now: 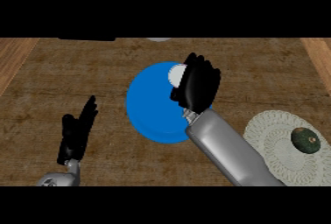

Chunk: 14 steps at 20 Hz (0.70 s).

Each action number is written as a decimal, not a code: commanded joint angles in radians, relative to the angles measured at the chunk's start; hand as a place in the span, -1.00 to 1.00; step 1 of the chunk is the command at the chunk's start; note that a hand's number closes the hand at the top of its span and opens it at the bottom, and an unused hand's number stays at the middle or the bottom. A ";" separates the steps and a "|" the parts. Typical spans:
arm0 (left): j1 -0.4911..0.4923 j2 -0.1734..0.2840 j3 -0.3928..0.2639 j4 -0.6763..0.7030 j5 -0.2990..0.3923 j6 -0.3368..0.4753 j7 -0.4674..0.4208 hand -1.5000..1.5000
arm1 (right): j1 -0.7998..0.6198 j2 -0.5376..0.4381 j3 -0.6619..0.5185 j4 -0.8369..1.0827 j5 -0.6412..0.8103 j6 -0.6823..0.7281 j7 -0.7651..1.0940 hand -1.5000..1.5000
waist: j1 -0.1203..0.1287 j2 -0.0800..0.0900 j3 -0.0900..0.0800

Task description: Pick the can from the placemat and place it in the plate

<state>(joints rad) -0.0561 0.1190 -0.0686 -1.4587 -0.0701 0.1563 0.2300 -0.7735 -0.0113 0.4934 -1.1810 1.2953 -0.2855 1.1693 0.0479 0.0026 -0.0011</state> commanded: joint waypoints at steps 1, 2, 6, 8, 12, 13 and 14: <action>0.004 0.007 0.028 0.031 0.010 -0.002 -0.039 0.00 | -0.014 0.011 -0.018 0.081 -0.025 -0.077 0.176 1.00 | -0.017 0.003 0.001; 0.004 -0.002 0.008 0.014 0.004 -0.004 -0.012 0.00 | -0.078 0.011 0.010 0.117 -0.053 -0.039 0.216 1.00 | -0.005 0.003 0.001; 0.050 -0.007 0.005 -0.035 0.006 0.002 -0.020 0.00 | 0.057 0.011 -0.069 0.133 -0.117 -0.073 0.099 1.00 | -0.025 -0.002 0.002; -0.016 0.013 0.027 0.008 0.008 -0.010 -0.009 0.00 | 0.017 0.011 -0.075 0.213 -0.227 -0.084 0.068 1.00 | -0.010 0.007 0.001; -0.004 -0.018 0.008 0.016 -0.008 0.011 -0.017 0.00 | 0.063 0.011 -0.076 0.221 -0.407 -0.096 -0.031 1.00 | -0.012 0.005 0.002; -0.016 -0.008 0.038 0.030 0.004 0.017 -0.019 0.00 | 0.105 0.011 -0.106 0.233 -0.422 -0.061 -0.081 1.00 | -0.027 0.004 0.002; -0.011 0.006 0.034 0.019 0.016 -0.015 -0.010 0.00 | 0.087 0.011 -0.080 0.285 -0.432 -0.065 -0.064 1.00 | -0.020 0.004 0.001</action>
<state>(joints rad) -0.0652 0.1160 -0.0426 -1.4449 -0.0656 0.1612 0.2211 -0.7088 -0.0057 0.4095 -0.9609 0.9729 -0.3557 1.0662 0.0281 0.0063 0.0004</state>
